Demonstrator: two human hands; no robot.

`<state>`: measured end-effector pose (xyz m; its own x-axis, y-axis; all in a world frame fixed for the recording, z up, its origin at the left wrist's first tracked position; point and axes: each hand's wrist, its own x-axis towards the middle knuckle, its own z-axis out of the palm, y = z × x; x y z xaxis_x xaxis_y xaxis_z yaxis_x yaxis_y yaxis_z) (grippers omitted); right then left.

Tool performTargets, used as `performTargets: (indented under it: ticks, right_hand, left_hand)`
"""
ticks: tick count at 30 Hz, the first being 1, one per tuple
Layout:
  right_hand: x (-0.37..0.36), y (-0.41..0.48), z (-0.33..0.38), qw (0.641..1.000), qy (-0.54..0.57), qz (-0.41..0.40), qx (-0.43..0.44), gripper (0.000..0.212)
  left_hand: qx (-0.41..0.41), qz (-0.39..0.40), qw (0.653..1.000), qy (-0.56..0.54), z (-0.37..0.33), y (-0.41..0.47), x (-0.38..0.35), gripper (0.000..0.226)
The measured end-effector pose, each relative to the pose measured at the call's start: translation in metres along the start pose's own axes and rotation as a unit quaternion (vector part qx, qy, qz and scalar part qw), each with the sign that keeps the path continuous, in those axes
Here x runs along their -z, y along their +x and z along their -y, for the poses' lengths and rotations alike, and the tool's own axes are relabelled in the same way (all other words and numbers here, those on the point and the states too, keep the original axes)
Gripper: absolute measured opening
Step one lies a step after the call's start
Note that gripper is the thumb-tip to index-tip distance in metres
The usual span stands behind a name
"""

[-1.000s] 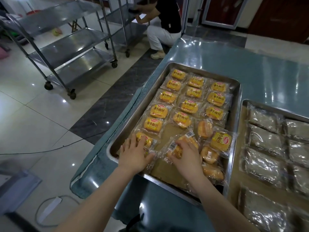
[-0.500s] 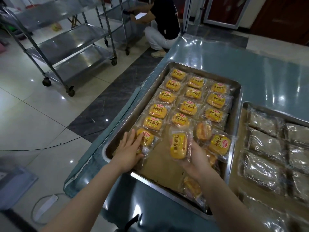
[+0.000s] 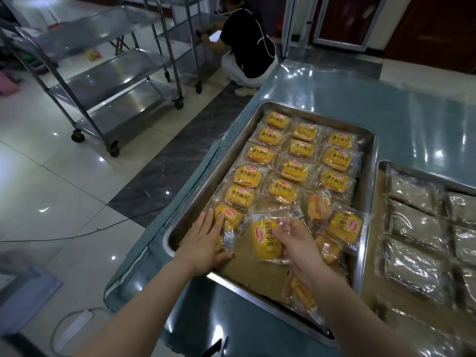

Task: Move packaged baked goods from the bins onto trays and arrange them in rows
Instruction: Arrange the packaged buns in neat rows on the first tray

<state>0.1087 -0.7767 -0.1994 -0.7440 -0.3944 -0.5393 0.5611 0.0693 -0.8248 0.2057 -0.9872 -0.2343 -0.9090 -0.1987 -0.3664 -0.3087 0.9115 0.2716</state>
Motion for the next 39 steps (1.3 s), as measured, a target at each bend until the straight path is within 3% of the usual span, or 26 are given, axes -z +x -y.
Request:
performTargets:
  ticks: [4,6,7,9,11,13,15,20,23,27,34,37,39]
  right_hand:
    - [-0.002,0.003,0.004,0.999,0.036,-0.019,0.015,0.076]
    - [-0.009,-0.007,0.005,0.992,-0.115,-0.034,0.035,0.082]
    - [-0.012,-0.012,0.003,0.966,-0.24,-0.063,0.067,0.083]
    - [-0.01,-0.02,-0.004,0.85,-0.474,-0.137,0.186,0.082]
    - [-0.01,-0.021,-0.006,0.727,-0.617,-0.111,0.279,0.078]
    - [-0.013,-0.016,-0.005,0.649,-0.699,-0.001,0.301,0.07]
    - [-0.017,-0.012,-0.004,0.603,-0.745,0.072,0.275,0.062]
    - [-0.02,-0.012,-0.008,0.611,-0.764,0.063,0.2,0.071]
    - [-0.029,-0.015,-0.009,0.615,-0.771,0.034,0.163,0.061]
    - [-0.038,-0.019,-0.023,0.649,-0.748,-0.053,0.13,0.061]
    - [-0.042,-0.031,-0.032,0.738,-0.66,-0.078,0.119,0.068]
    - [-0.04,-0.035,-0.039,0.7,-0.691,-0.089,0.156,0.071]
    - [-0.04,-0.034,-0.046,0.704,-0.695,-0.03,0.142,0.073]
  left_hand:
    - [-0.009,-0.001,1.0,-0.006,0.0,0.001,0.004,0.103]
    - [-0.011,0.012,1.0,0.002,0.0,0.0,0.007,0.102]
    - [-0.01,0.018,1.0,0.005,-0.001,-0.001,0.008,0.101]
    - [-0.013,0.023,1.0,0.017,-0.003,-0.002,0.007,0.101]
    - [-0.022,0.029,0.999,0.032,-0.006,-0.002,0.006,0.1]
    - [-0.035,0.043,0.998,0.039,-0.006,-0.003,0.005,0.096]
    - [-0.043,0.048,0.997,0.037,-0.004,-0.002,0.005,0.089]
    - [-0.077,0.047,0.996,0.012,0.008,-0.004,0.002,0.067]
    - [-0.099,0.053,0.994,-0.012,0.015,-0.004,0.006,0.061]
    - [-0.13,0.049,0.99,0.013,0.023,-0.003,0.013,0.067]
    - [-0.212,0.028,0.976,0.043,0.024,0.003,0.026,0.074]
    - [-0.245,0.001,0.969,0.038,0.017,0.01,0.032,0.071]
    - [-0.263,-0.018,0.964,0.04,0.013,0.018,0.036,0.071]
